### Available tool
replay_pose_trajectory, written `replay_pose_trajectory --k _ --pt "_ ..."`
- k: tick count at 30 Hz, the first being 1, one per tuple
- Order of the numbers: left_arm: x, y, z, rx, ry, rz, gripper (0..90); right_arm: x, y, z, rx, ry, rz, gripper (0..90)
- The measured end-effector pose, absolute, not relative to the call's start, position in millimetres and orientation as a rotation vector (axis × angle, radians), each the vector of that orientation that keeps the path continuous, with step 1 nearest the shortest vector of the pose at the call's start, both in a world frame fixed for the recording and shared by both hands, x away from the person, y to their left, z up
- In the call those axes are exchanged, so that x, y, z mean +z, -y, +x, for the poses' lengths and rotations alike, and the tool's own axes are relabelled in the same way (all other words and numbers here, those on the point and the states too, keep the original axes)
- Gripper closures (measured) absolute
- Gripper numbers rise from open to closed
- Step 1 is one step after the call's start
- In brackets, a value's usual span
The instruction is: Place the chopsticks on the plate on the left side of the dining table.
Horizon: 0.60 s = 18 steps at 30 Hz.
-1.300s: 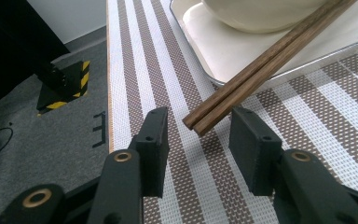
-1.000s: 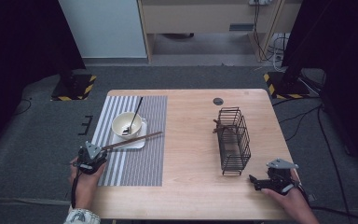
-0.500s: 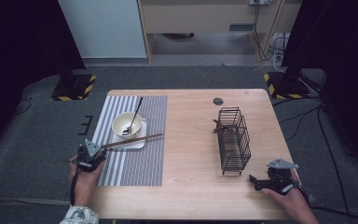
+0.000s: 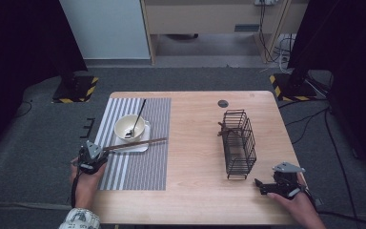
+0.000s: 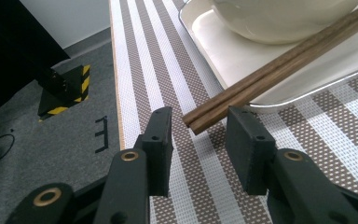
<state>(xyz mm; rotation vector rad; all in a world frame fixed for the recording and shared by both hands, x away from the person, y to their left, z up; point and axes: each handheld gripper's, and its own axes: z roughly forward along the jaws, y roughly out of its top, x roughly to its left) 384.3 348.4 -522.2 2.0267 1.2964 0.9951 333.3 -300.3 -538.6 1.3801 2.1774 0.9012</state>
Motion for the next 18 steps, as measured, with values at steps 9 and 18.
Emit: replay_pose_trajectory --k 9,18 --pt "-523.8 -346.6 391.9 1.011 -1.299 2.021 61.3 -538.7 300.3 333.3 0.901 -2.177 1.380 0.2" --pt "-525.2 -347.5 395.0 1.004 -1.285 2.024 60.8 -538.7 300.3 333.3 0.901 -2.177 1.380 0.2"
